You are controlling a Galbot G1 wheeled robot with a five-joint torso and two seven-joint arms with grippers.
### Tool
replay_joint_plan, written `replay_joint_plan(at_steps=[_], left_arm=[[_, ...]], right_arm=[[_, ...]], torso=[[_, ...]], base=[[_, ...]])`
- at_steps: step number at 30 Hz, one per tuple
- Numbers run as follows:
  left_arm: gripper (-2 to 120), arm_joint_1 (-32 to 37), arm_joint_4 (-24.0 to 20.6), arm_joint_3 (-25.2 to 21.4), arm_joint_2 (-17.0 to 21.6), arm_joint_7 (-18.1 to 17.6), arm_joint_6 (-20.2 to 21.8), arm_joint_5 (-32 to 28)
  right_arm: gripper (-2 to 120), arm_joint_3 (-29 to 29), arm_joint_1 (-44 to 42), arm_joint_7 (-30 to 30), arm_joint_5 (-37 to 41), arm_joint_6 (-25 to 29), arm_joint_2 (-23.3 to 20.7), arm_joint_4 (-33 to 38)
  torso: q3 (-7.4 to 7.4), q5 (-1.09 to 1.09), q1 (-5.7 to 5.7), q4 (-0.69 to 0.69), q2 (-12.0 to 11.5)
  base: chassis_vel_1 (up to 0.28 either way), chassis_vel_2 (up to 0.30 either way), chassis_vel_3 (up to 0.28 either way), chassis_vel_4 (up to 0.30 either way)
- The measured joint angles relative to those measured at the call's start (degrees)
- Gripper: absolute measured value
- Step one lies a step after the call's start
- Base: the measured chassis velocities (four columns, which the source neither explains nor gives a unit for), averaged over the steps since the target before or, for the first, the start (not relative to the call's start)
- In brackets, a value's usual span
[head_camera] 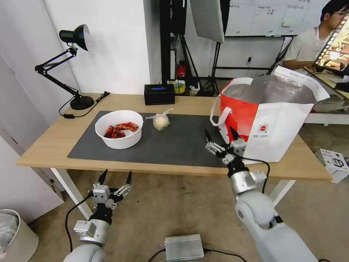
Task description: Pick up the trash from the table and place it into the takeout bag.
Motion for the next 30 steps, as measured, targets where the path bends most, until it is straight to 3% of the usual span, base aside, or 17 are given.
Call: replay_joint_plan(at_steps=[7, 16, 18, 30], left_arm=[[100, 0.88, -0.37, -1.01, -0.69, 0.12, -0.22, -0.01], [100, 1.50, -0.77, -1.79, -0.89, 0.21, -0.32, -0.05], [100, 1.70, -0.78, -2.26, -0.87, 0.22, -0.47, -0.26], [100, 1.61, 0.66, -3.09, -0.78, 0.24, -1.47, -0.70]], right_arm=[[99, -5.12, 11.37, 0.76, 2.92, -0.49, 0.26, -8.43], [99, -9.13, 19.49, 0.80, 4.76, -0.53, 2.30, -16.57], [99, -11.37, 23.65, 0.55, 4.99, -0.35, 3.82, -20.87], [99, -15.55, 32.43, -1.01, 6.94, -0.44, 8.58, -31.21]], torso=[[0.00, -0.01, 0.00, 0.00, 0.00], [0.00, 0.00, 0.00, 0.00, 0.00], [0.00, -0.01, 0.00, 0.00, 0.00], [0.00, -0.01, 0.00, 0.00, 0.00]], base=[[0.000, 0.000, 0.000, 0.000], [0.000, 0.000, 0.000, 0.000], [0.000, 0.000, 0.000, 0.000], [0.000, 0.000, 0.000, 0.000]])
